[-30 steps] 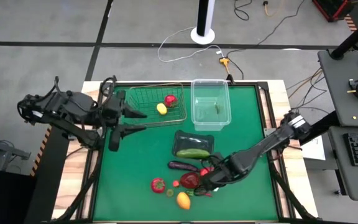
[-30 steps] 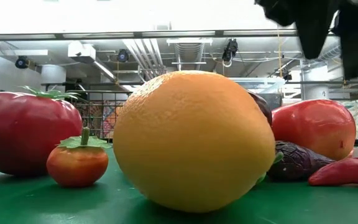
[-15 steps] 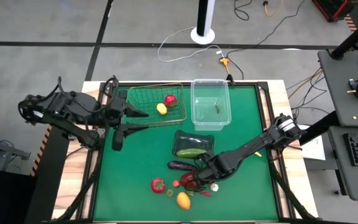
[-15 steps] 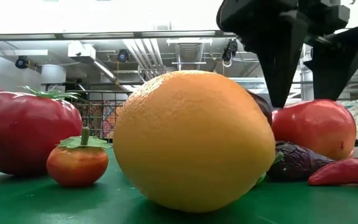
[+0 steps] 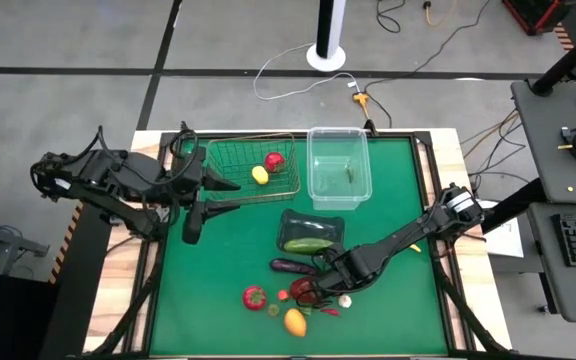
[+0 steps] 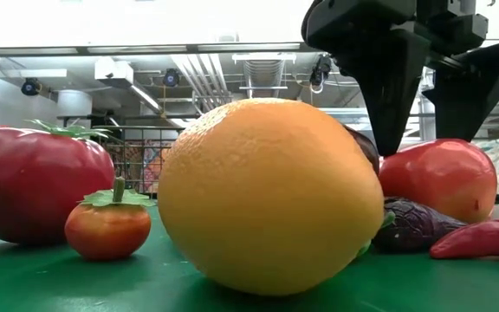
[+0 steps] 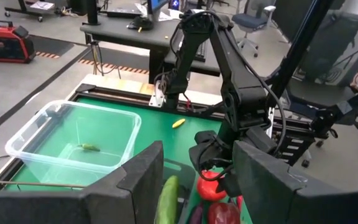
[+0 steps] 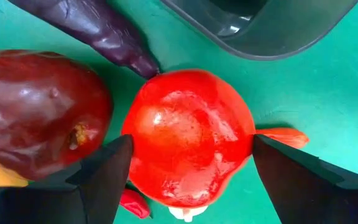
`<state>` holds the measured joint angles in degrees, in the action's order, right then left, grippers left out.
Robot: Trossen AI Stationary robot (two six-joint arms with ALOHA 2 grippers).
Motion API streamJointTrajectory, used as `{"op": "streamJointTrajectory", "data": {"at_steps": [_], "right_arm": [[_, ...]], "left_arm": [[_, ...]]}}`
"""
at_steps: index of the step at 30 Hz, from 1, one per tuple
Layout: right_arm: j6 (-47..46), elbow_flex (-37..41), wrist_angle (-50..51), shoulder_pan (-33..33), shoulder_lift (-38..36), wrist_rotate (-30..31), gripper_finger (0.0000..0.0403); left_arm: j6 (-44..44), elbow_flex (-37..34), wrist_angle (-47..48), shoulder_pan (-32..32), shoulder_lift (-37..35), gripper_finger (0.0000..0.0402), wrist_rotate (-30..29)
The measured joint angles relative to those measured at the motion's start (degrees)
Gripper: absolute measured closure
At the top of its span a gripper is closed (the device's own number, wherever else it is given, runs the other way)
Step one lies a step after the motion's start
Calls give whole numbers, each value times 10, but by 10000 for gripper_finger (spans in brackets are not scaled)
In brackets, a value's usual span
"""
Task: Sort produce into baskets
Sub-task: Put the apple into the wire basket
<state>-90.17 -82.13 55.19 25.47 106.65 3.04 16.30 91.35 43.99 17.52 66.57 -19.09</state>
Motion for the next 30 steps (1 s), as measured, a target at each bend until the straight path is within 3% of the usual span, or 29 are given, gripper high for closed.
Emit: {"op": "streamJointTrajectory", "data": {"at_steps": [11, 27, 30], "right_arm": [[2, 3, 5, 2, -19, 14, 190], [12, 3, 81, 1, -83, 38, 283], [-2, 3, 87, 1, -90, 14, 288]], "left_arm": [[0, 0, 6, 0, 1, 226, 0], [-4, 0, 9, 0, 1, 226, -1], [-4, 0, 11, 0, 1, 226, -1]]}}
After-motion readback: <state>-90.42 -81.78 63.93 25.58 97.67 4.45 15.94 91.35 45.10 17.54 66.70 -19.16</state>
